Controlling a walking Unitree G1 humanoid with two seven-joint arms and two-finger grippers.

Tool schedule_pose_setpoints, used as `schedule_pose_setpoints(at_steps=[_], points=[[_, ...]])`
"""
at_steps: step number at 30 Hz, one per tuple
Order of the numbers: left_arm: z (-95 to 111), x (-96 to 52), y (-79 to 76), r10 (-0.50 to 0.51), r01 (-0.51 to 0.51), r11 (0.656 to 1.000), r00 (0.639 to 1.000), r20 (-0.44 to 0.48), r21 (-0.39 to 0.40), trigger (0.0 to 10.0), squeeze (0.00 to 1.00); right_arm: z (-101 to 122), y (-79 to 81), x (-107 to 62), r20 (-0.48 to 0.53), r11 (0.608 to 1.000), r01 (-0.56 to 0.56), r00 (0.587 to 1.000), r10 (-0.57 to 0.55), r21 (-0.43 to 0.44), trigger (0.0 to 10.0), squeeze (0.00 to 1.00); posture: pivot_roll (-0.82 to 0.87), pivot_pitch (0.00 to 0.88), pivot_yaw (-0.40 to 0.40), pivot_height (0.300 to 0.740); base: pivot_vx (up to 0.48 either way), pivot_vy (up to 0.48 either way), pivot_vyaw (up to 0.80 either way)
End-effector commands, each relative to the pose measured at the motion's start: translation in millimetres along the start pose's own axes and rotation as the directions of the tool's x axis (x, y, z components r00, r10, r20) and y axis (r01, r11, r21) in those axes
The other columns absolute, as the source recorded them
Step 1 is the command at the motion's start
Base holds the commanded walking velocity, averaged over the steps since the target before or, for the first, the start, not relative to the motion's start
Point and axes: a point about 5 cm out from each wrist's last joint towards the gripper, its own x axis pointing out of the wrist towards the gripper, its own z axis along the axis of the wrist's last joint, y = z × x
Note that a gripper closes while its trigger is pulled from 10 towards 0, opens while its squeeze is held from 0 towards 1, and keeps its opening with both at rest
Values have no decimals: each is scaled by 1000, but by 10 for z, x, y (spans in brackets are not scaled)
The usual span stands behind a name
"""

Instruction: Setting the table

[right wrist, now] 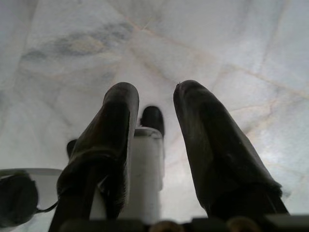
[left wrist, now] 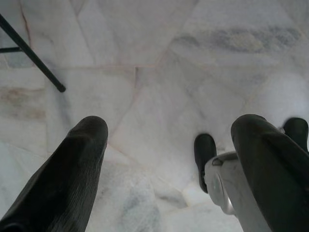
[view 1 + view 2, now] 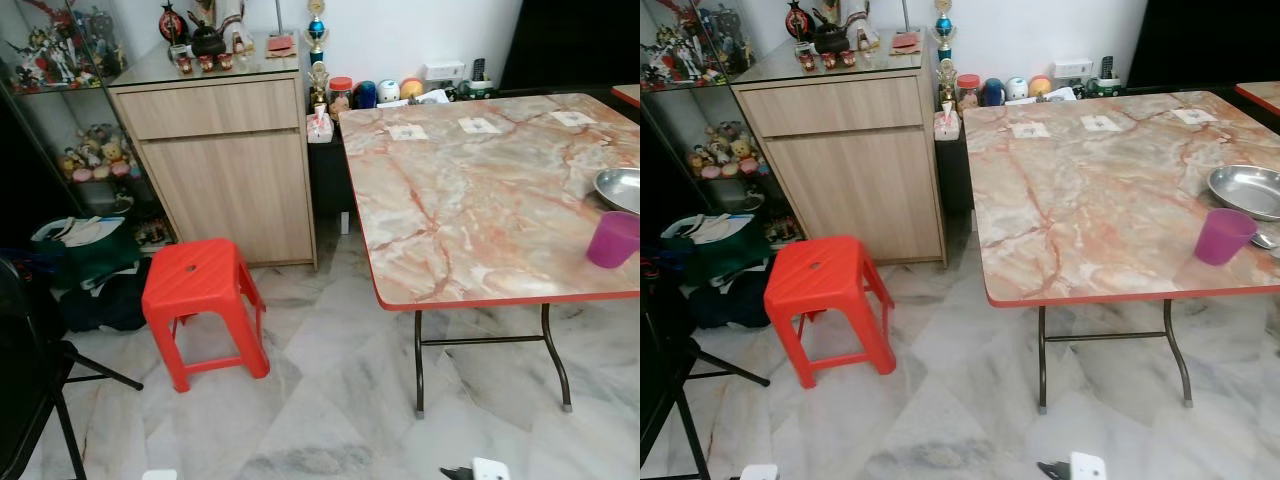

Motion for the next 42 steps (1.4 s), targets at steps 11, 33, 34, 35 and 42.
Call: schedule_pose_setpoints(at_steps=[11, 33, 34, 35, 42], points=[[-87, -14, -3, -5, 5, 1000, 1000, -31, 3, 10000, 0, -90, -82, -25, -19, 1000, 26, 999, -26, 9, 10000, 0, -6, 0, 46, 740, 0, 0, 0], [-241, -65, 123, 10, -8, 1000, 997, -83, 21, 10000, 0, -26, -30, -7, -3, 999, 24, 1000, -24, 29, 10000, 0, -16, 0, 37, 740, 0, -321, 0], [-243, -67, 126, 11, -9, 1000, 996, -83, 20, 10000, 0, -24, -32, -7, -2, 999, 24, 1000, -24, 30, 10000, 0, -16, 0, 37, 740, 0, -480, 0], [-253, -71, 136, 13, -11, 1000, 996, -85, 19, 10000, 0, -23, -35, -7, -1, 999, 24, 1000, -24, 29, 10000, 0, -16, 0, 36, 740, 0, -480, 0], [-281, -80, 144, 11, -10, 1000, 996, -89, 13, 10000, 0, -27, -46, -10, 2, 999, 27, 1000, -27, 29, 10000, 0, -17, 0, 36, 740, 0, -480, 0]])
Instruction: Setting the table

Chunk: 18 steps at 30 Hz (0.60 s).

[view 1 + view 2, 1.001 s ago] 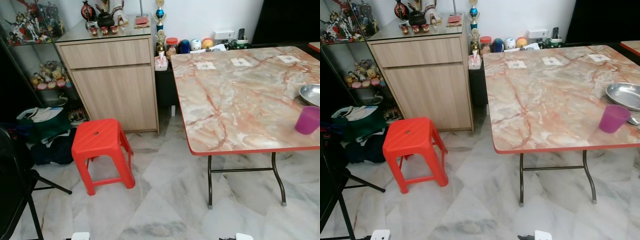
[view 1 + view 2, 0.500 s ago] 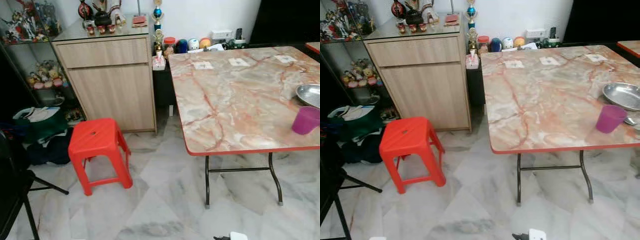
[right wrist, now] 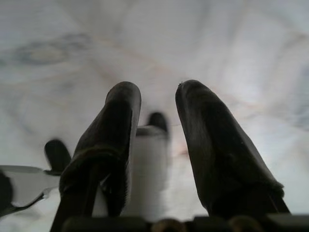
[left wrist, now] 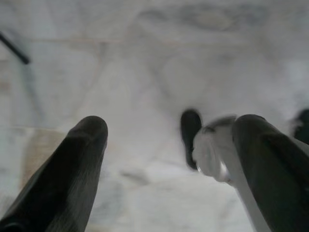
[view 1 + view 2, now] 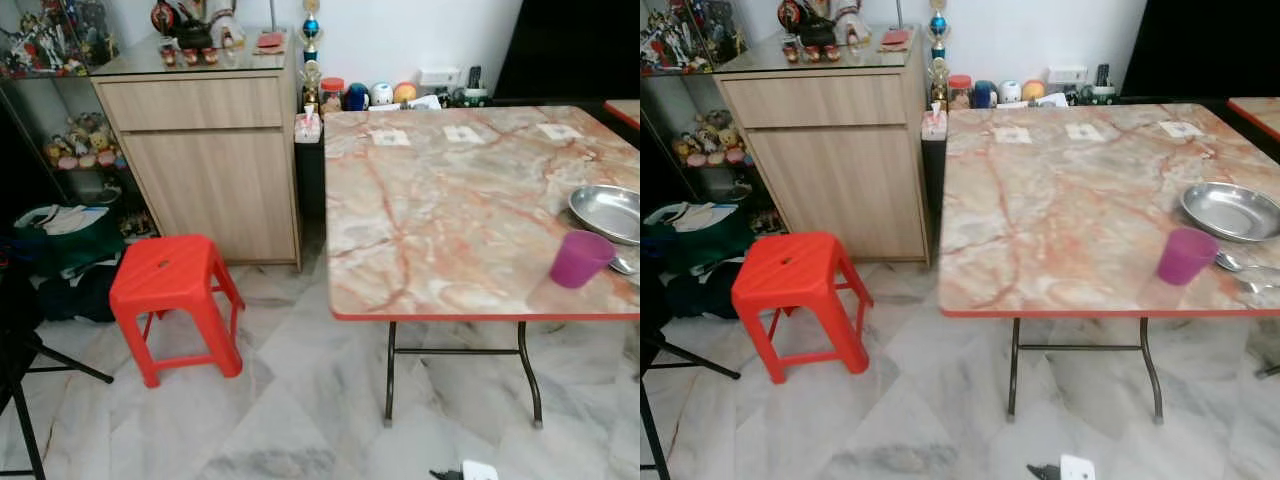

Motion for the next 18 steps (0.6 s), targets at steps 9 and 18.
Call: schedule_pose_setpoints(at_steps=[9, 18], points=[[-46, -21, 82, 11, -11, 1000, 1000, -18, 13, 10000, 0, -7, 46, 3, 1, 1000, -9, 1000, 9, 18, 10000, 0, -19, 0, 43, 740, 0, -480, 0], [-51, -18, 61, 7, -7, 1000, 1000, -18, 13, 10000, 0, -7, 42, 3, 0, 1000, -10, 1000, 10, 19, 10000, 0, -19, 0, 40, 740, 0, -468, 0]])
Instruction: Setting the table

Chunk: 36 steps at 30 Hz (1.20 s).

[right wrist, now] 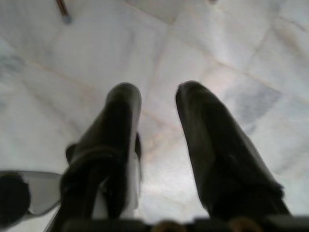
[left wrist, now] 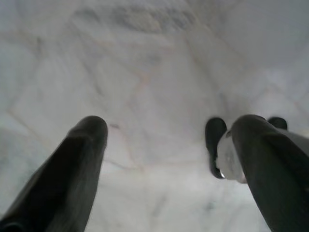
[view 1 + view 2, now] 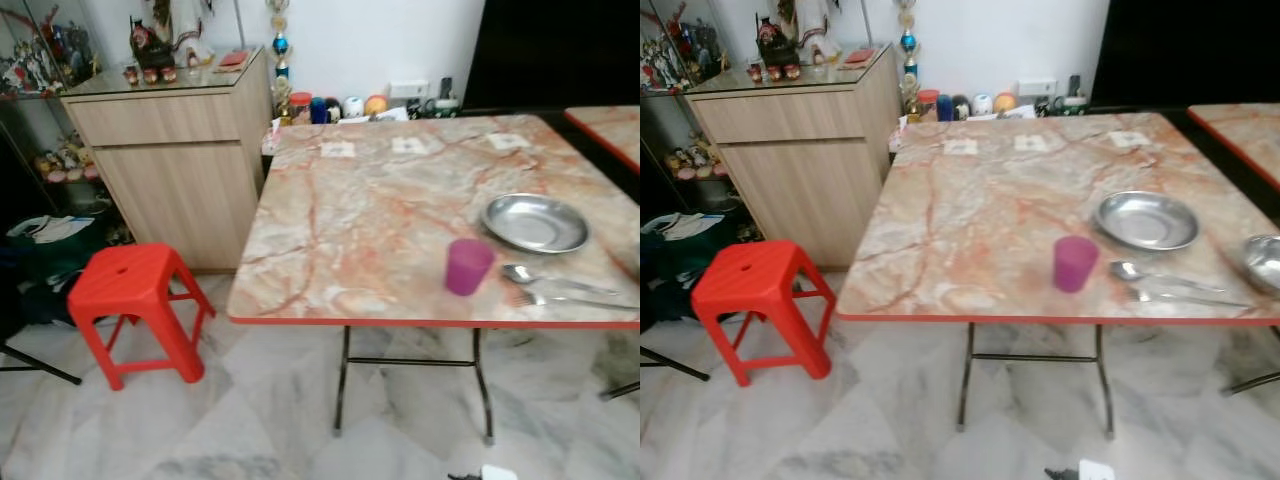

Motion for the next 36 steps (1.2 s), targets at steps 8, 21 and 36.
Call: schedule_pose_setpoints(at_steps=[8, 21, 36], points=[[-34, -3, -1, 5, -5, 1000, 1000, -18, 1, 10000, 0, -9, 25, 1, -5, 1000, -9, 1000, 9, 5, 10000, 0, -20, 0, 31, 740, 0, -253, 0], [-12, 16, -100, -4, 4, 1000, 1000, -7, -28, 10000, 0, -2, -8, -1, -5, 1000, -4, 1000, 4, -5, 10000, 0, -22, 0, 14, 740, 0, 0, 0], [-50, 8, -93, -1, 1, 1000, 1000, -15, -5, 10000, 0, -14, -18, -4, -10, 1000, -4, 1000, 4, -15, 10000, 0, -18, 0, 9, 740, 0, -200, 0]])
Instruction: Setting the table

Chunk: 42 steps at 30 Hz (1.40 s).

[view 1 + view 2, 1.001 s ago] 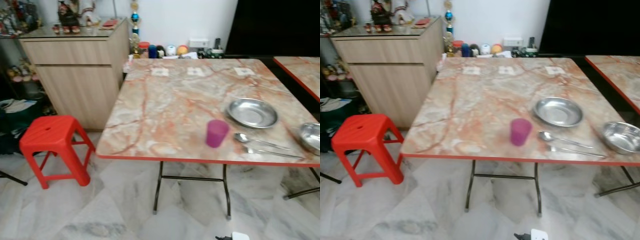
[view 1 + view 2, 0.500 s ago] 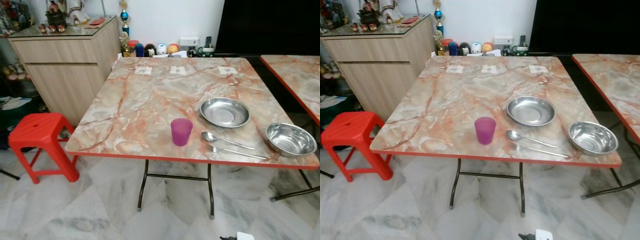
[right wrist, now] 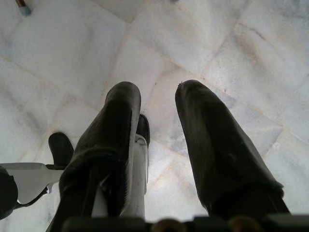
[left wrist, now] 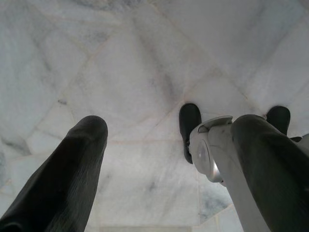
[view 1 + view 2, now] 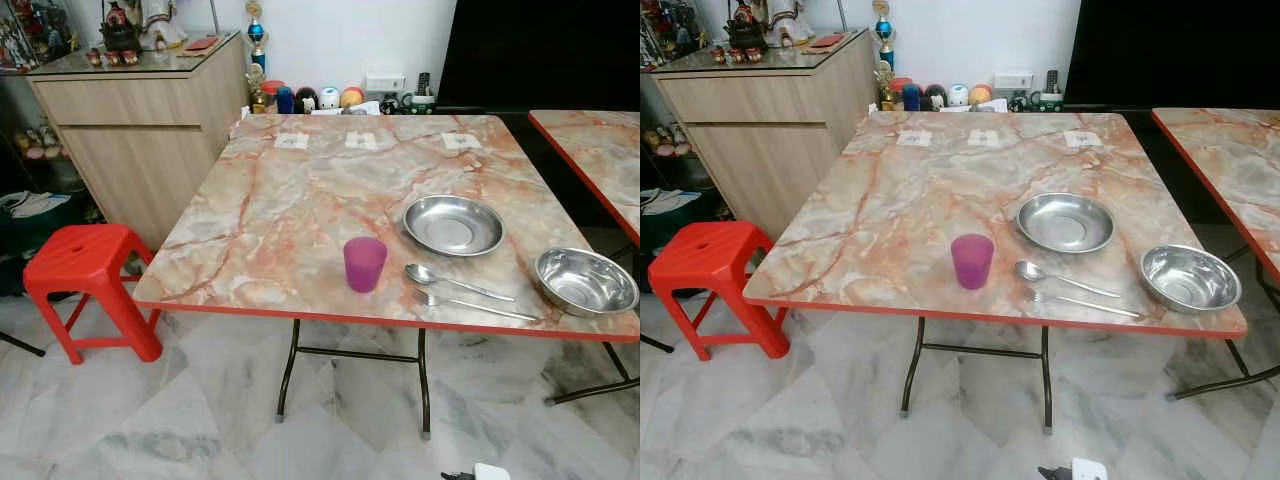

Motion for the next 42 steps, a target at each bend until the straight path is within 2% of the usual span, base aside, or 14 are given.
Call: schedule_pose_setpoints(at_steps=[1, 8, 15, 25, 36, 42], points=[[-41, -6, -3, 1, -1, 1000, 1000, -13, 6, 10000, 0, -7, -31, -4, -6, 1000, 10, 1000, -10, 0, 10000, 0, -18, 0, 10, 740, 0, 0, 0], [-92, -20, 15, 5, -5, 1000, 1000, -18, -9, 10000, 0, -10, -32, -4, -6, 1000, 10, 1000, -10, 1, 10000, 0, -15, 0, 10, 740, 0, 0, 0], [-140, -16, -86, -5, 4, 1000, 1000, -18, -30, 10000, 0, -7, -36, -5, -5, 1000, 10, 1000, -10, -1, 10000, 0, -14, 0, 6, 740, 0, 0, 0], [-135, -8, -148, -12, 12, 999, 1000, -15, -41, 10000, 0, -6, -51, -7, -1, 1000, 18, 1000, -18, 7, 10000, 0, -14, 0, 1, 740, 0, 0, 0], [-127, -5, -162, -17, 17, 999, 1000, -12, -40, 10000, 0, -4, -59, -7, -2, 1000, 24, 1000, -24, 2, 10000, 0, -13, 0, -4, 740, 131, 0, -627], [-129, -9, -135, -15, 15, 999, 1000, -10, -44, 10000, 0, -3, -64, -8, -1, 1000, 26, 1000, -26, 0, 10000, 0, -13, 0, -6, 740, 255, 0, 0]])
